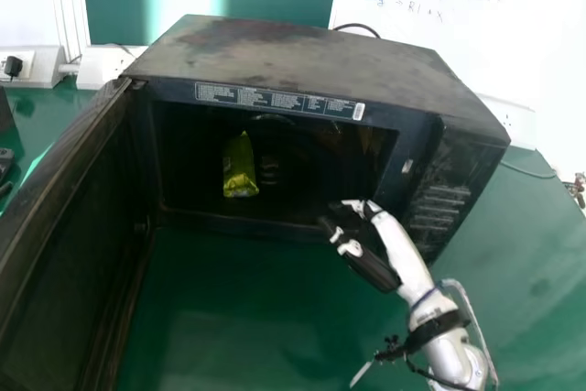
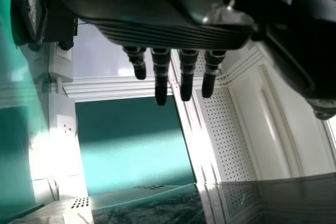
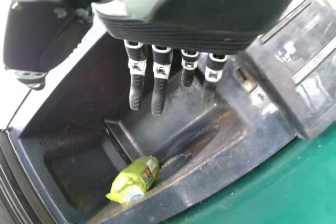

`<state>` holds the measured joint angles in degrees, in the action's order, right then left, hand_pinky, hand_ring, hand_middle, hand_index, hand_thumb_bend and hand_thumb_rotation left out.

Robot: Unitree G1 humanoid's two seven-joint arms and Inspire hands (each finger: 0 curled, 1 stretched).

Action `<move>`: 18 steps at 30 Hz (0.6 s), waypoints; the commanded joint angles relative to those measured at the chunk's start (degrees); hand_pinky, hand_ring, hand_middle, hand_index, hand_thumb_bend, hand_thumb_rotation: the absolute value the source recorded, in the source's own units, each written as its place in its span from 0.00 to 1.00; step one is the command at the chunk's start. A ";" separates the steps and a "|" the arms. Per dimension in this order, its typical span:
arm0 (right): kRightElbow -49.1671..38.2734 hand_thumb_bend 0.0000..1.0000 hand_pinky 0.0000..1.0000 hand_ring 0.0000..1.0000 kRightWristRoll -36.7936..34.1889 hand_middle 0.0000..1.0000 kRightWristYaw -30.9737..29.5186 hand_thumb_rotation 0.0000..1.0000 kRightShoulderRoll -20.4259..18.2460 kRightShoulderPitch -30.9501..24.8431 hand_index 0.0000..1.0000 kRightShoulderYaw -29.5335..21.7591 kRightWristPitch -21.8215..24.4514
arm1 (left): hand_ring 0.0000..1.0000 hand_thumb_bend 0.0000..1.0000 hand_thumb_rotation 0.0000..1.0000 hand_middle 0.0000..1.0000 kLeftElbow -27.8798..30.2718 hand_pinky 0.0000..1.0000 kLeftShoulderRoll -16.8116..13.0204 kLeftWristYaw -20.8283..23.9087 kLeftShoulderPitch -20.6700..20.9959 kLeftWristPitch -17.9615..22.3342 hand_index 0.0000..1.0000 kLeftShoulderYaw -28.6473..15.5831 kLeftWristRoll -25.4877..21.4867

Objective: Put biscuit inside oven

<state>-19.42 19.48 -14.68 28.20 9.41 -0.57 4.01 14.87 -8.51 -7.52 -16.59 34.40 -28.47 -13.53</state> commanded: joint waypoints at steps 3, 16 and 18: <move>-1.23 0.88 0.88 0.83 -2.31 0.84 -0.25 0.47 0.38 -2.67 0.80 -2.41 -2.37 | 0.88 0.82 0.99 0.96 -1.04 0.72 -0.62 0.18 0.07 0.96 0.96 -0.62 0.20; -9.08 0.84 0.96 0.80 -5.28 0.82 -0.01 0.75 -0.25 -9.51 0.80 -8.96 -3.53 | 0.87 0.81 1.00 0.95 -2.58 0.73 -1.27 0.82 0.93 1.33 0.96 -0.92 0.57; -10.58 0.84 0.99 0.80 -5.72 0.82 -0.43 0.76 -0.11 -10.67 0.81 -10.02 -3.08 | 0.87 0.81 1.00 0.95 -2.78 0.73 -1.40 0.81 1.13 1.29 0.96 -0.92 0.52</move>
<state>-28.61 14.46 -14.94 28.15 0.11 -9.55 0.69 12.70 -9.41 -6.90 -15.33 35.10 -28.74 -12.52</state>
